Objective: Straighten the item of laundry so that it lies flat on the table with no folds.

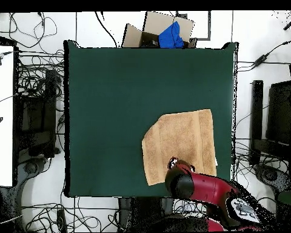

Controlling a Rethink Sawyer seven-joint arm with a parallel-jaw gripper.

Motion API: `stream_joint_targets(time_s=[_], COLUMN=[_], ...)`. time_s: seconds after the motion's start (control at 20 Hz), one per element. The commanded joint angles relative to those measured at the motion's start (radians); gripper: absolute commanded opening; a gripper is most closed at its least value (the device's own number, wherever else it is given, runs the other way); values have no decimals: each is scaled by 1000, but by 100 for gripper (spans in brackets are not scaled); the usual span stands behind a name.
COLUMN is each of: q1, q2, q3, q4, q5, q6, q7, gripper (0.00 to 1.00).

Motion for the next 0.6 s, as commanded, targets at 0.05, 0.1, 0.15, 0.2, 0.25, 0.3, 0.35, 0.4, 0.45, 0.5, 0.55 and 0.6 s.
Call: stream_joint_targets(time_s=[0.05, 0.1, 0.15, 0.2, 0.25, 0.3, 0.35, 0.4, 0.45, 0.5, 0.55, 0.6], q1=[33, 34, 38, 41, 48, 53, 59, 63, 69, 74, 79, 82], q2=[37, 32, 23, 18, 10, 9, 7, 3, 3, 3, 7, 12], q3=[145, 147, 150, 151, 152, 152, 152, 152, 151, 150, 151, 150], q4=[-1, 1, 4, 6, 9, 8, 7, 10, 11, 12, 10, 9], q5=[91, 96, 106, 113, 123, 132, 141, 147, 154, 161, 169, 173], q6=[-4, -1, 4, 7, 13, 16, 20, 21, 18, 15, 9, 4], q7=[186, 185, 186, 187, 190, 191, 192, 193, 195, 197, 199, 198], gripper=[100, 100, 100, 100, 100, 100, 100, 100, 100, 100, 100, 100])
